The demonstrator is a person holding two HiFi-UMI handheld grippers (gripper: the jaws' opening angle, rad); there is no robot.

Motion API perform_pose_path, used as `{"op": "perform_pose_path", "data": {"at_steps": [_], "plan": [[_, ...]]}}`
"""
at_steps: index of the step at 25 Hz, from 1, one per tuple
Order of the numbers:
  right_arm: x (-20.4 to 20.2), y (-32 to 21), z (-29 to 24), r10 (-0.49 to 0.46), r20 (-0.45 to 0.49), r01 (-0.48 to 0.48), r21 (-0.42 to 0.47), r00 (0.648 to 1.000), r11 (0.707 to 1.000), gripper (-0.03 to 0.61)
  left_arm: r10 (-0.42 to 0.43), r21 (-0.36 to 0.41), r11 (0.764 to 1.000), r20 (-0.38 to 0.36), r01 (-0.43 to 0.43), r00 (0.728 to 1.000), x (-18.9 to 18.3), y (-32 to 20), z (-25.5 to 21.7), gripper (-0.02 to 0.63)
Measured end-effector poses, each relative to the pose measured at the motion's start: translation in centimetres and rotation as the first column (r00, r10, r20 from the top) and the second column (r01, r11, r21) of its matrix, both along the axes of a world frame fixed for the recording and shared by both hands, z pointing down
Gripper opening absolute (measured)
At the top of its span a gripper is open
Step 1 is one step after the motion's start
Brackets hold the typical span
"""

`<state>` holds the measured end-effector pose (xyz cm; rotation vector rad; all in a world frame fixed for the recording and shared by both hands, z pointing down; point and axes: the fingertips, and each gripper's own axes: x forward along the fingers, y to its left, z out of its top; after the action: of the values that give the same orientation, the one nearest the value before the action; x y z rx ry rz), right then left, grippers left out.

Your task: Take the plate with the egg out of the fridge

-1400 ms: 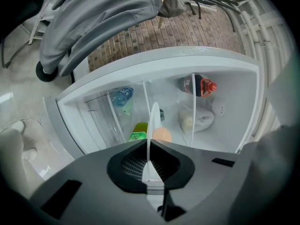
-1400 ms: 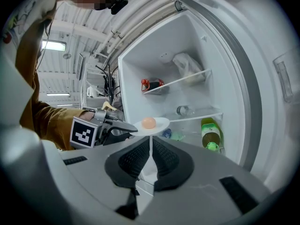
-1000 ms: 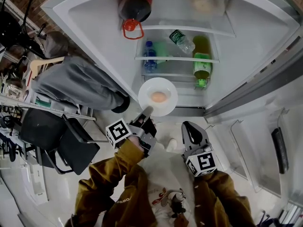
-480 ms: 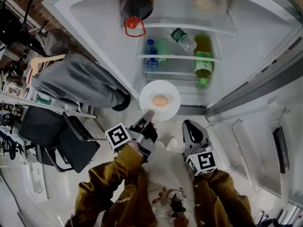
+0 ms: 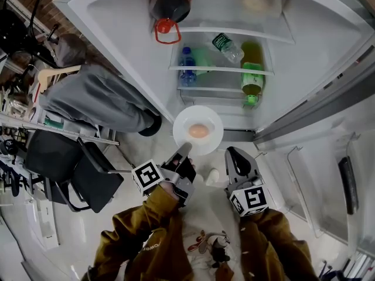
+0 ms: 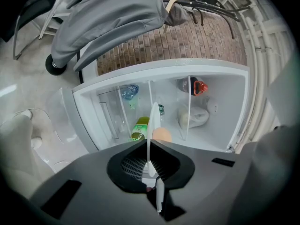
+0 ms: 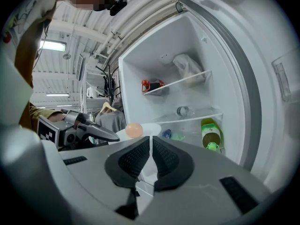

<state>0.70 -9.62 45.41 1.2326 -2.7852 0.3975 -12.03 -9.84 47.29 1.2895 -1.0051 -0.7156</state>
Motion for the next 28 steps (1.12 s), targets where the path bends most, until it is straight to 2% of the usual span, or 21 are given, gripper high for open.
{"op": "perform_pose_path", "data": {"at_steps": [14, 28], "plan": [[-0.5, -0.1, 0.1, 0.030, 0.002, -0.030, -0.027, 1.000, 0.999, 0.006, -0.028, -0.009, 1.000, -0.012, 0.028, 1.000, -0.4, 1.0, -0.1, 0.018], [-2.6, 0.2, -1.6, 0.108, -0.008, -0.108, -0.019, 0.994, 0.994, 0.006, 0.022, -0.010, 1.000, -0.006, -0.022, 1.000, -2.7, 1.5, -1.2, 0.018]]}}
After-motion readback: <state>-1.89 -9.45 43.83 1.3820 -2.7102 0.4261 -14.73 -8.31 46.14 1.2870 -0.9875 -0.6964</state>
